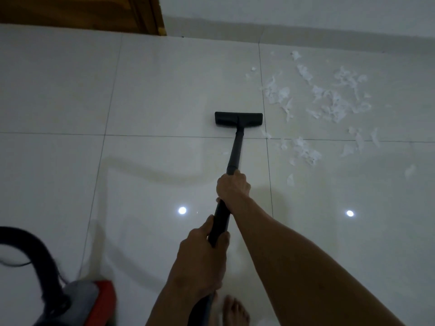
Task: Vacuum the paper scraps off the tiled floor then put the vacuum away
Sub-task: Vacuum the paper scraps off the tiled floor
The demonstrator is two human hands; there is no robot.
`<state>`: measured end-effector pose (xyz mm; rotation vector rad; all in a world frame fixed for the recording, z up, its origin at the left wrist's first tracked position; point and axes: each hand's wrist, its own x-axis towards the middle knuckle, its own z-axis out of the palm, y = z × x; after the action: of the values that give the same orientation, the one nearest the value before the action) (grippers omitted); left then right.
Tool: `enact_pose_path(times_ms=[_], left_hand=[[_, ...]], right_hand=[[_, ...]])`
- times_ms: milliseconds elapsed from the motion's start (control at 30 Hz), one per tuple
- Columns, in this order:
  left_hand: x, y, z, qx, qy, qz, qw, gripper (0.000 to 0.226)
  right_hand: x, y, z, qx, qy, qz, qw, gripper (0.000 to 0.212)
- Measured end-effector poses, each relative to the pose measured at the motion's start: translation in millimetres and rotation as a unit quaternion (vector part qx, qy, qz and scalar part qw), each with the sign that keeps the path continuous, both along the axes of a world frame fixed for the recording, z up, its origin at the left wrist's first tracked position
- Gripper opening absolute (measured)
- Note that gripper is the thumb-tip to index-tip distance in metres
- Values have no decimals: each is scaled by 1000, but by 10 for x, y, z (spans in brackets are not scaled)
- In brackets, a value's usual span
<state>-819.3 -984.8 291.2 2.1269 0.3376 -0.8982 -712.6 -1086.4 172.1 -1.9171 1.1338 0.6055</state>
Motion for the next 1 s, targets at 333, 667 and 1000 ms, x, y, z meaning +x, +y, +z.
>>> enact_pose_path(times_ms=[333,667,1000], left_hand=[[-729,88,-22,-26,27,30,999,50],[-1518,248,62,-27,52,14,998,44],[-2333,375,41,7,73,-53,996,42]], right_hand=[[-714,87,-39,-2,0,-24,1000,42],[-1603,236,26,6,-10,-60,998,39],[-2579,339,28,-2,3,-63,998,40]])
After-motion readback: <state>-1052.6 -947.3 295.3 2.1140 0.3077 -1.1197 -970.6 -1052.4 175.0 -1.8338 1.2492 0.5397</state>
